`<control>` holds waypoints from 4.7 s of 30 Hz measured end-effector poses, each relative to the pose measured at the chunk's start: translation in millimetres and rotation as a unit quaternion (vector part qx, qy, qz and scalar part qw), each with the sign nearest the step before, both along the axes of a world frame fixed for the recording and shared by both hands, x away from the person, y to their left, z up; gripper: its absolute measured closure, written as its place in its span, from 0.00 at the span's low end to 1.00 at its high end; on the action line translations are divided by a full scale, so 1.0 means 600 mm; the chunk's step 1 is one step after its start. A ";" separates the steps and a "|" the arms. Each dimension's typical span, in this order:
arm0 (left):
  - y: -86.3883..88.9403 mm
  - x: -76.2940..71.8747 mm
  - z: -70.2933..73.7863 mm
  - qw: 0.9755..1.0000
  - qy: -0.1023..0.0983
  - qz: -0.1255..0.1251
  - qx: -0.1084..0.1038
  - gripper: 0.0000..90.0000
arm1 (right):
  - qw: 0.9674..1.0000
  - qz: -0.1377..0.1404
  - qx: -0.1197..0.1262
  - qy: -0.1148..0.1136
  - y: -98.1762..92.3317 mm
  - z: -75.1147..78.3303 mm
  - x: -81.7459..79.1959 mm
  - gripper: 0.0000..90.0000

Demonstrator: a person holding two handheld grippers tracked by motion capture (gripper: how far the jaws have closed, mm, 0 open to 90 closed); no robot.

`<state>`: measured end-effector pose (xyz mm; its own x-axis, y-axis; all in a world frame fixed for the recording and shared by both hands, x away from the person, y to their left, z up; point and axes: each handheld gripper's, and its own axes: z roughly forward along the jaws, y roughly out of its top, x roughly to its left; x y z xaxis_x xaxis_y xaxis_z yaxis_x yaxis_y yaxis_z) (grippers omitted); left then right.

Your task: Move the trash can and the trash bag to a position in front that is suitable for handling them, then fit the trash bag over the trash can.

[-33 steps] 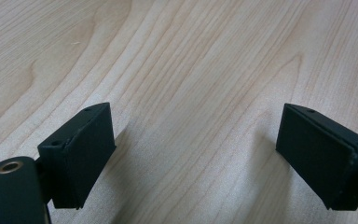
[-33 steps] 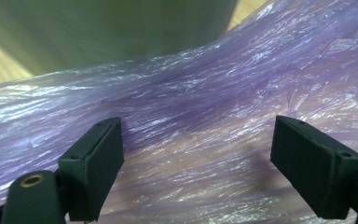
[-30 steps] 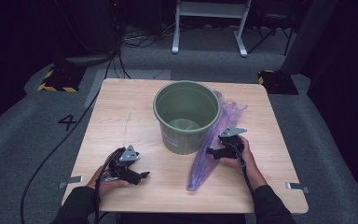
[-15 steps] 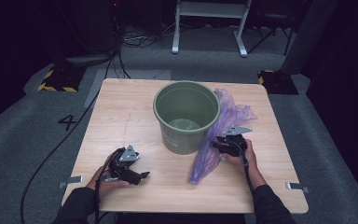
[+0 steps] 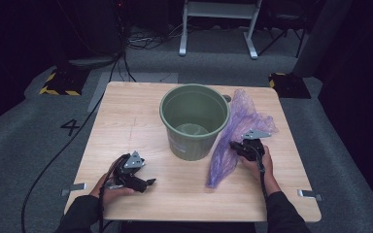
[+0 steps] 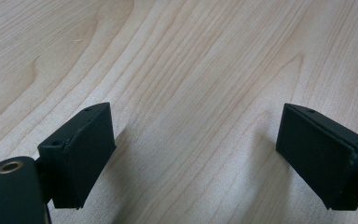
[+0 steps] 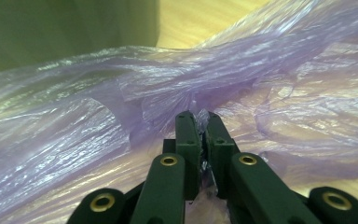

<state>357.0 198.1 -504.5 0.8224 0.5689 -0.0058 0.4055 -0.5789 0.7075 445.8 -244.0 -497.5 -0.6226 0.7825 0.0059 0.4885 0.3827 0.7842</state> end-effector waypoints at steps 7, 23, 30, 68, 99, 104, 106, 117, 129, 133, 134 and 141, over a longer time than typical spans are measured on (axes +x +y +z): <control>-0.007 -0.003 0.000 1.000 0.004 0.009 0.002 0.11 | 1.000 -0.006 0.005 -0.017 -0.015 0.012 -0.005 0.99; -0.012 0.002 -0.001 1.000 0.009 -0.002 0.008 0.02 | 0.998 -0.003 0.040 -0.051 -0.024 0.042 -0.020 0.99; -0.012 0.003 -0.001 1.000 0.009 -0.003 0.009 0.02 | 0.997 -0.004 0.045 -0.059 -0.024 0.048 -0.021 0.99; -0.025 0.000 0.011 0.999 0.012 -0.030 0.023 0.18 | 0.985 -0.019 0.087 -0.148 -0.049 0.168 -0.045 1.00; -0.067 -0.066 0.213 0.984 -0.108 -0.099 -0.102 0.18 | 0.970 0.031 0.115 -0.214 0.011 0.314 -0.061 1.00; -0.084 -0.076 0.234 0.979 -0.144 -0.104 -0.100 0.18 | 0.967 0.037 0.121 -0.221 0.011 0.323 -0.069 1.00; -0.092 -0.074 0.234 0.979 -0.149 -0.105 -0.093 0.18 | 0.966 0.035 0.126 -0.223 0.009 0.328 -0.072 1.00; -0.110 -0.029 0.280 0.979 -0.132 -0.097 -0.122 0.17 | 0.962 0.044 0.135 -0.235 0.033 0.358 -0.069 1.00; -0.167 0.016 0.337 0.974 -0.121 -0.120 -0.149 0.17 | 0.964 0.033 0.129 -0.231 0.072 0.365 -0.028 1.00; -0.194 0.025 0.340 0.975 -0.118 -0.123 -0.143 0.17 | 0.964 0.030 0.135 -0.228 0.083 0.362 -0.019 1.00; -0.199 0.028 0.339 0.976 -0.117 -0.122 -0.137 0.17 | 0.963 0.029 0.135 -0.229 0.086 0.361 -0.018 1.00; -0.219 0.051 0.334 0.982 -0.140 -0.084 -0.098 0.44 | 0.962 0.035 0.138 -0.234 0.101 0.359 -0.018 1.00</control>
<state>387.6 66.5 -304.4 0.8891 0.4365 0.1375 0.0903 -0.4620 0.8823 435.0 -183.6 -282.0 -0.6592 0.7471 -0.0859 0.0387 0.1478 0.9883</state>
